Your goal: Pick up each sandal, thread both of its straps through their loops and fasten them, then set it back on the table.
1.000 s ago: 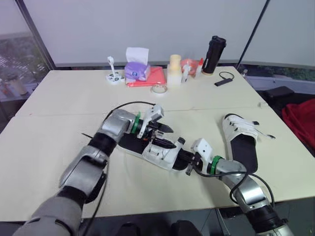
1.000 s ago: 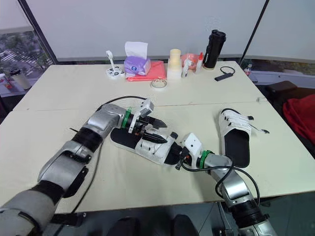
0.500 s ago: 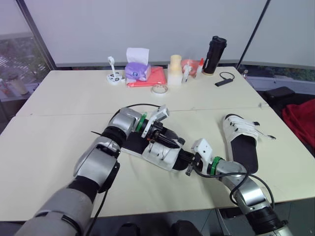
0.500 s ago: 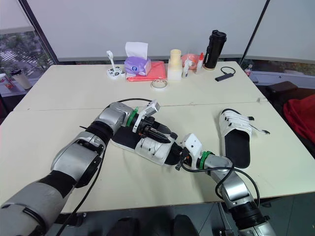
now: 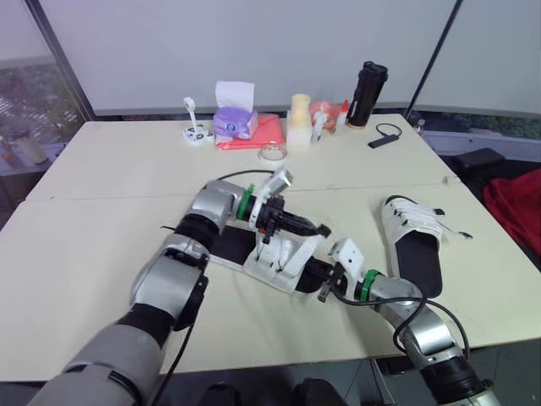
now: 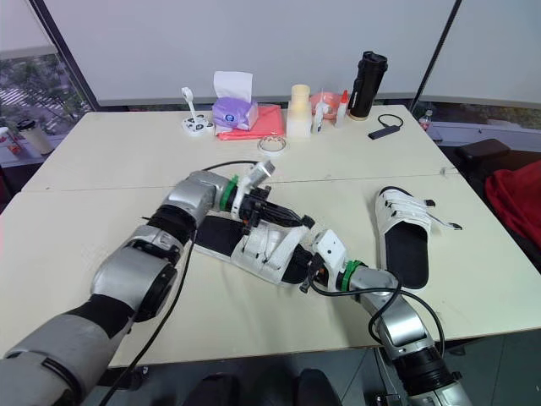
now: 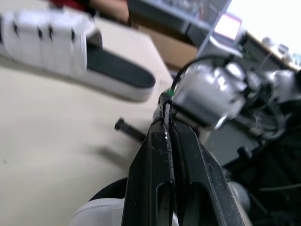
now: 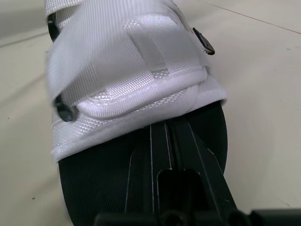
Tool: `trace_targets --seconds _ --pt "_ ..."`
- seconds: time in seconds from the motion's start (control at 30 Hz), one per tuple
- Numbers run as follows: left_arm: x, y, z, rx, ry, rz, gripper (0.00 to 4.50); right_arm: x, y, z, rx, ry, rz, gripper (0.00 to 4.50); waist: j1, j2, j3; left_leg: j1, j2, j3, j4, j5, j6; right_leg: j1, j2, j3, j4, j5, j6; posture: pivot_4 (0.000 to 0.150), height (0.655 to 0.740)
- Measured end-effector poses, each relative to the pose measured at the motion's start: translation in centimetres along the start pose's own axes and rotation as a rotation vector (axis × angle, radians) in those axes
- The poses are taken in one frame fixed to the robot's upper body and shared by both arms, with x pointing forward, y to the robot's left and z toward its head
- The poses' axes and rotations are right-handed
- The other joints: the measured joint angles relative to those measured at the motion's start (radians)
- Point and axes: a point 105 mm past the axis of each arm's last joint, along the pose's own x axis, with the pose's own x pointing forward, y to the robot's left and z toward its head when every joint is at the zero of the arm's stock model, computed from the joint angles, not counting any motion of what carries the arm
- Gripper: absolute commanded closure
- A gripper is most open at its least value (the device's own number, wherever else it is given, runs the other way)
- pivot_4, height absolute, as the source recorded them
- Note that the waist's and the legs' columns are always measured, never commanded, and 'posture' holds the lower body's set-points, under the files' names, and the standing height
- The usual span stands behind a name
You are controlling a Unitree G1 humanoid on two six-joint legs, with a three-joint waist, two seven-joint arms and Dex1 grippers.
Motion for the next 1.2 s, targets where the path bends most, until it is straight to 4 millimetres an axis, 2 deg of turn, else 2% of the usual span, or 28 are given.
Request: trace_targets --seconds 0.2,0.47,0.6,0.83,1.0,1.1,1.2 --pt "-0.2 -0.9 -0.1 -0.027 -0.068 0.034 4.46 -0.1 -0.1 0.0 0.001 0.000 -0.003 4.50 0.002 0.000 0.000 0.000 0.000 -0.001 0.001 0.000 0.000 0.000 0.000 0.000 0.000 0.000 0.000 0.150 0.7400" --pt "-0.5 1.7 -1.4 -0.074 -0.097 0.232 4.46 0.0 -0.1 0.0 0.001 0.000 -0.003 4.50 0.003 0.000 0.000 0.000 0.000 -0.001 0.001 0.000 0.000 0.000 0.000 0.000 0.000 0.000 0.000 0.150 0.7400" --pt "-0.9 2.5 -1.9 -0.072 -0.093 0.277 4.46 -0.1 -0.1 0.0 0.001 0.000 -0.003 4.50 0.003 0.000 0.000 0.000 0.000 0.000 0.001 0.000 0.000 0.000 0.000 0.000 0.000 0.000 0.000 0.150 0.7400" --pt "-1.7 4.9 -4.4 -0.080 -0.009 0.420 4.46 0.0 -0.1 -0.1 0.001 0.001 -0.008 4.50 0.004 0.000 0.000 0.000 0.000 0.000 0.002 0.000 0.000 0.001 0.000 0.000 0.000 0.000 0.000 0.150 0.7400" --pt "-1.5 5.3 -5.2 -0.011 0.072 0.440 4.46 -0.1 -0.1 -0.2 0.004 0.004 -0.016 4.50 0.005 -0.001 -0.001 0.001 -0.001 0.000 0.002 0.000 0.000 0.002 0.000 0.000 0.000 0.001 0.001 0.150 0.7400" --pt "-1.5 5.5 -5.2 0.034 0.117 0.450 3.51 -0.1 -0.1 -0.2 0.004 0.005 -0.020 4.50 0.005 -0.001 -0.002 0.002 -0.001 0.000 0.003 0.000 0.000 0.002 0.000 0.000 0.000 0.001 0.001 0.150 0.7400" --pt "-1.9 5.9 -5.3 0.031 0.114 0.484 1.96 0.0 0.0 -0.2 0.003 0.004 -0.015 4.50 0.004 -0.001 -0.002 0.001 0.000 0.000 0.002 0.000 0.000 0.002 0.000 0.000 0.000 0.001 0.001 0.150 0.7400"
